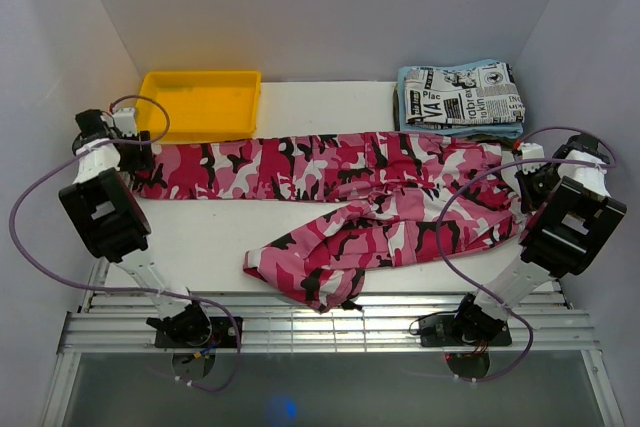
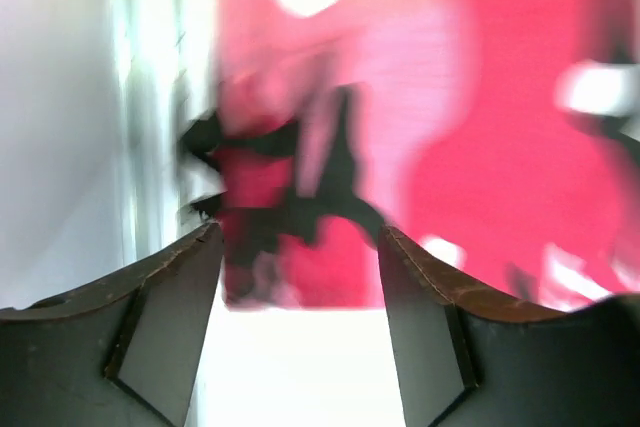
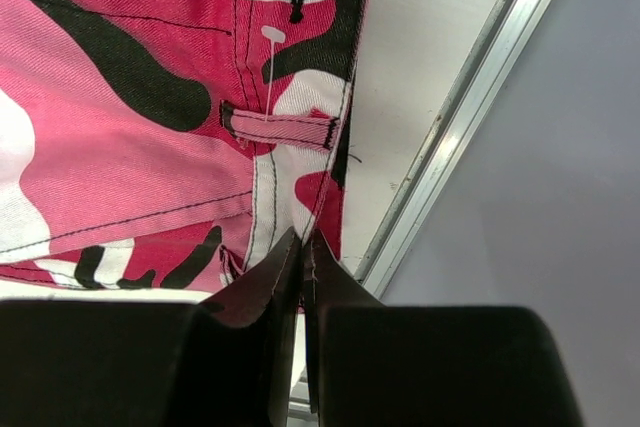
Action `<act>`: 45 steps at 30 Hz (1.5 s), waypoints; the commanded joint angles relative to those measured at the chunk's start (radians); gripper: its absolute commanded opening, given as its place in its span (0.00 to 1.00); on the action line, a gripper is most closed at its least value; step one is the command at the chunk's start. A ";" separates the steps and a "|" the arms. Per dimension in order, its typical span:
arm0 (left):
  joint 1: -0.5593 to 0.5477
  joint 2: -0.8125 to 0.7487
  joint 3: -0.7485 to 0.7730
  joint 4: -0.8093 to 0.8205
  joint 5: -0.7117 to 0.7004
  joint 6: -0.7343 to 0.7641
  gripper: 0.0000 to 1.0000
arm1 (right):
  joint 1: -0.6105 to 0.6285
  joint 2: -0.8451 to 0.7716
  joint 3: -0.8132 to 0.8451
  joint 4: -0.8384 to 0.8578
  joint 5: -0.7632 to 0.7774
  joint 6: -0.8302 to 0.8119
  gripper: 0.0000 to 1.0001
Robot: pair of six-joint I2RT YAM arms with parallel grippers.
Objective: Fold and stack the trousers
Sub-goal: Flatten the trousers out
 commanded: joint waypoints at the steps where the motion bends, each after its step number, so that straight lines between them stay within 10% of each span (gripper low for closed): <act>1: -0.049 -0.299 0.013 -0.152 0.459 0.195 0.75 | -0.001 -0.040 -0.009 0.002 -0.039 -0.012 0.08; 5: -0.300 -0.499 -0.073 -0.441 0.614 0.586 0.77 | -0.001 -0.040 -0.019 0.002 -0.042 -0.012 0.08; 12: -1.269 -0.490 -0.171 -0.492 0.210 0.351 0.77 | 0.001 -0.027 0.003 -0.016 -0.054 0.016 0.08; 23: -1.716 -0.264 -0.199 -0.400 -0.007 0.202 0.77 | 0.002 -0.037 0.014 -0.019 -0.060 0.021 0.08; 28: -1.744 -0.199 -0.254 -0.322 -0.079 0.162 0.68 | 0.002 -0.040 0.005 -0.018 -0.054 0.011 0.08; 34: -1.527 -0.381 -0.253 -0.250 -0.010 0.068 0.00 | 0.004 -0.043 0.003 -0.009 -0.042 -0.004 0.08; 45: -0.677 -0.998 -0.513 -0.239 0.261 0.350 0.00 | 0.002 -0.078 -0.032 -0.015 -0.033 -0.030 0.08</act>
